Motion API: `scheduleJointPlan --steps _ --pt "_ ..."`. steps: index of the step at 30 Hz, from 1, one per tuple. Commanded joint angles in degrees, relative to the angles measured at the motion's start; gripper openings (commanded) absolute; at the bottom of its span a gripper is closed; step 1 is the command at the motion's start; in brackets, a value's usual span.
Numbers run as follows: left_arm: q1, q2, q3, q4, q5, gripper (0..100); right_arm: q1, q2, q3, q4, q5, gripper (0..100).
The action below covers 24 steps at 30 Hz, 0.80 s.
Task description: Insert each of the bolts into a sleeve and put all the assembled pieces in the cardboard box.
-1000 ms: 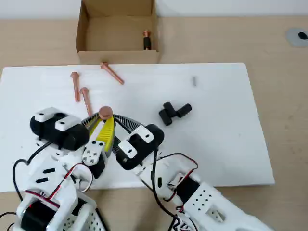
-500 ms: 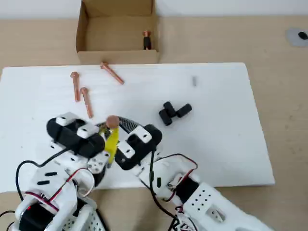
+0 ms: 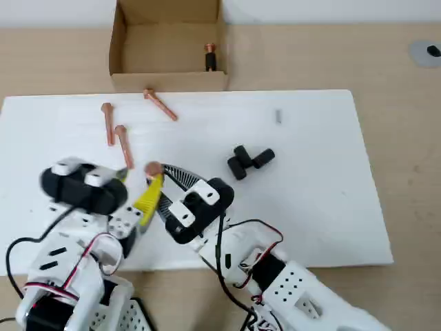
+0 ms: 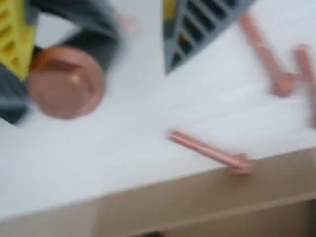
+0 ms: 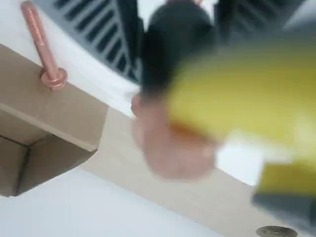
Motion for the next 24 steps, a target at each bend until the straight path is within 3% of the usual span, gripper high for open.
scheduleJointPlan --steps 1,9,16,24 --pt "-2.99 -0.13 -4.40 0.18 -0.44 20 0.57 -1.54 -1.10 -1.67 -0.26 0.9" --pt "-2.90 0.13 -13.71 9.41 -0.44 20 7.87 -1.19 -3.56 -1.23 -0.09 0.9" --pt "-3.25 11.38 -28.84 17.32 2.29 20 14.02 -0.31 -14.73 10.99 -0.26 0.9" --pt "-3.25 29.93 -40.53 16.44 -1.05 20 21.58 21.23 -38.02 11.60 -0.09 0.9"
